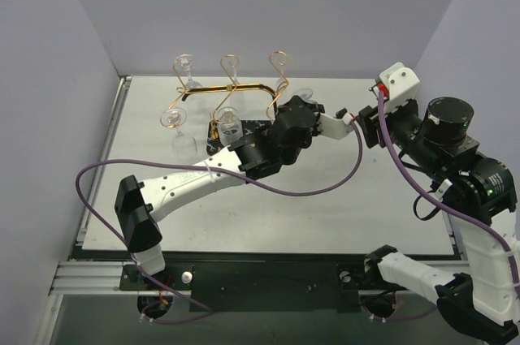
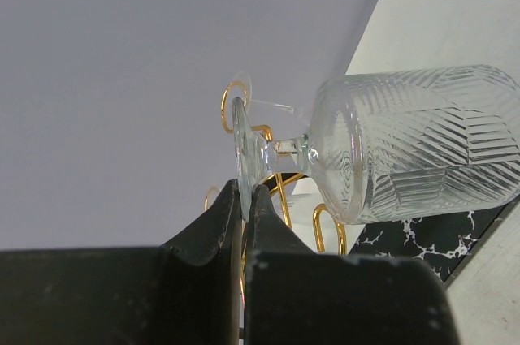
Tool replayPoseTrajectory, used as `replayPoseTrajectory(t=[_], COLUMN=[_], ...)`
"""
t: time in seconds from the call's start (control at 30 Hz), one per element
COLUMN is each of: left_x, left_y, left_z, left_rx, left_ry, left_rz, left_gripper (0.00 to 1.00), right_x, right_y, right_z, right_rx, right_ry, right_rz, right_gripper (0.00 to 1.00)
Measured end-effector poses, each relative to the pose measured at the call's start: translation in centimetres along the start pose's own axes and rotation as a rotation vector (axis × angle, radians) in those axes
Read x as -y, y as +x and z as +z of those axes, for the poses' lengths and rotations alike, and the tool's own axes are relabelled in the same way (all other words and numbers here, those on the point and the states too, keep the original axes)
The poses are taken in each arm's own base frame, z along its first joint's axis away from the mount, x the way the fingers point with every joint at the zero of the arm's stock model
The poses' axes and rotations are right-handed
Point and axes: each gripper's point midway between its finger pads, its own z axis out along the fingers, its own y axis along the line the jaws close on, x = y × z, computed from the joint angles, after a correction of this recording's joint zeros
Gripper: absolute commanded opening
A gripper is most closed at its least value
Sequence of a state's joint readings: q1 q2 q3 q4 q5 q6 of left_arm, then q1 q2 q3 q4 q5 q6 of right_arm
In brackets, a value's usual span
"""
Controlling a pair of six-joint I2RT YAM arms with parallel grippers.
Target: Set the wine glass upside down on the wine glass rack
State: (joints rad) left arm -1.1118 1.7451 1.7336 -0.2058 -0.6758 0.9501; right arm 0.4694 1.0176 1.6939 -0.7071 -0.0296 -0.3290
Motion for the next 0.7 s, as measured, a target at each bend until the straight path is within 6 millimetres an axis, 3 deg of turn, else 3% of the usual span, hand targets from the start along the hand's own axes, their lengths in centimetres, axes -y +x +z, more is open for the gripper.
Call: replayPoseTrajectory(t=[0.47, 0.7], left_x=[1.3, 0.5], left_y=[1.2, 2.9], left_z=[1.6, 2.6], left_rx=[-0.032, -0.064], left_ry=[-0.003, -0.011], left_rz=[0.064, 0.056], left_gripper=[0.0, 0.0], right_x=[0.3, 0.2], right_y=[-0.1, -0.2], right_z=[-0.5, -0.6], right_rx=[0.012, 0.018], right_ry=[0.008, 0.002], right_rz=[0.017, 0.018], right_gripper=[0.51, 0.51])
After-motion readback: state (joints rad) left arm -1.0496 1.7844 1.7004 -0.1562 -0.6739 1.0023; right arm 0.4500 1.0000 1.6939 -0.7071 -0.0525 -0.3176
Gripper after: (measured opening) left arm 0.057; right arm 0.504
